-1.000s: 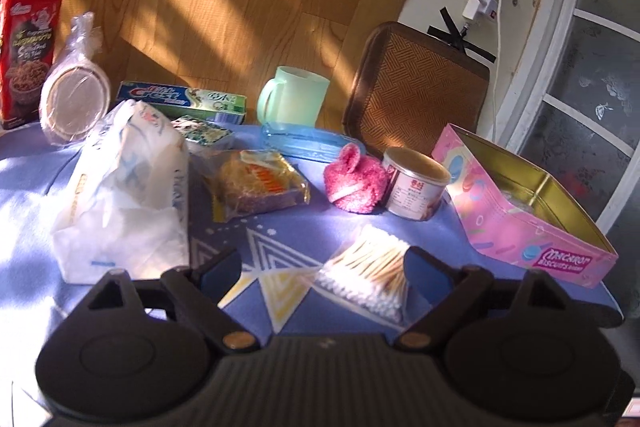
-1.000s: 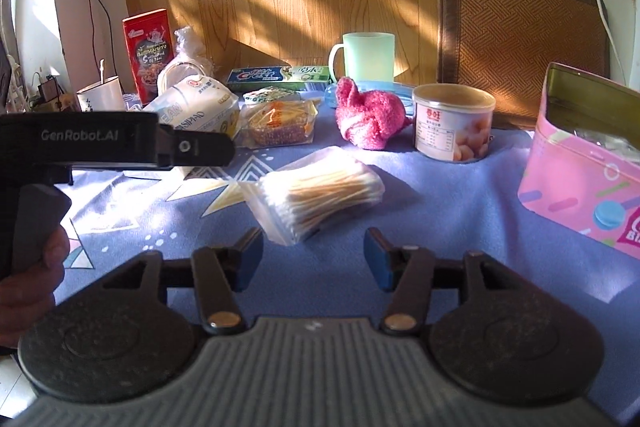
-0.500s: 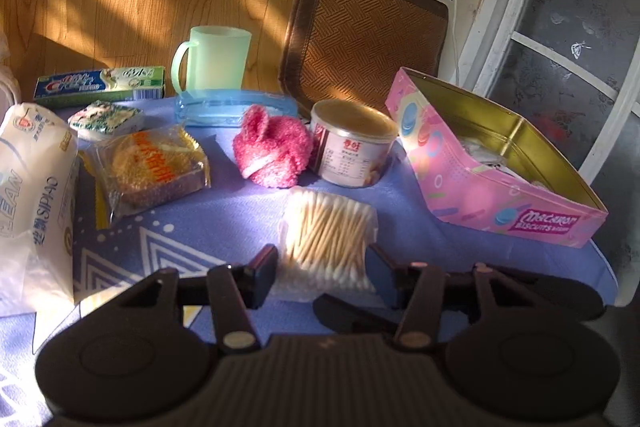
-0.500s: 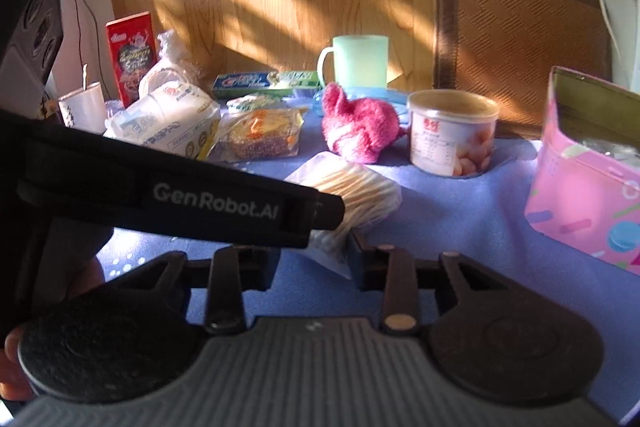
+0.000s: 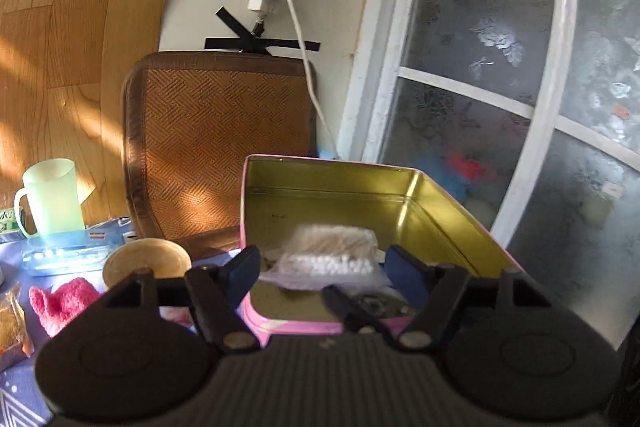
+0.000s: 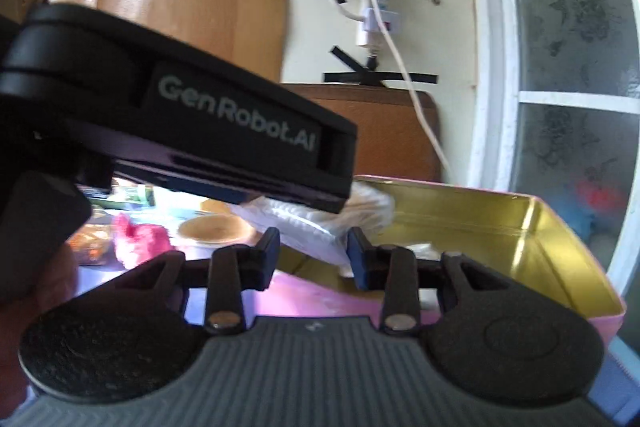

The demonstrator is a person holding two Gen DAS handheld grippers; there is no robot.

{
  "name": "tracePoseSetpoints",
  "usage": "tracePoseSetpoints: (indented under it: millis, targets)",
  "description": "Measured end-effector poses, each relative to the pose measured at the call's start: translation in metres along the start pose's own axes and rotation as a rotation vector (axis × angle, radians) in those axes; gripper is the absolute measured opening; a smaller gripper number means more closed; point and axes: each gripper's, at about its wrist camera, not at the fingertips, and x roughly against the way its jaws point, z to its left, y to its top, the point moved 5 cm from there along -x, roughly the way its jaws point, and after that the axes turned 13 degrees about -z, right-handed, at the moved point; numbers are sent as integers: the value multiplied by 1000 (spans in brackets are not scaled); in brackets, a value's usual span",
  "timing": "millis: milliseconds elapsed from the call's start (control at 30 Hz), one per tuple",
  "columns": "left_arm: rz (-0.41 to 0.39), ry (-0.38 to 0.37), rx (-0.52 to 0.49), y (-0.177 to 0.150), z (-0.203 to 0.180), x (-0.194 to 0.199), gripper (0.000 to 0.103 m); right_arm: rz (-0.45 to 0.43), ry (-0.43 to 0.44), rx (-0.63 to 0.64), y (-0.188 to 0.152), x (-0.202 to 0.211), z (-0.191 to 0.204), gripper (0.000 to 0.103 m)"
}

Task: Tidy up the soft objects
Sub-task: 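Lower the cotton swab bag into the pink tin and open the left tool, then move the right tool toward the pink fluffy plush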

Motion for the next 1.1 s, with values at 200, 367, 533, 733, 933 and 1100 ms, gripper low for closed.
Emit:
tracePoseSetpoints:
  millis: [200, 367, 533, 733, 933, 1100]
  targets:
    - [41, 81, 9, -24, 10, 6, 76, 32, -90, -181, -11, 11, -51, 45]
    - [97, 153, -12, -38, 22, 25, 76, 45, -87, -289, -14, 35, -55, 45]
    - [132, 199, -40, -51, 27, 48, 76, 49, -80, -352, -13, 57, -49, 46]
    - [153, 217, -52, -63, 32, 69, 76, 74, -62, -397, -11, 70, -40, 46]
    - [163, 224, -53, -72, 39, 84, 77, 104, -43, -412, -11, 73, -30, 46]
    - [159, 236, -49, -75, 46, 95, 78, 104, -23, -400, -6, 73, -19, 46]
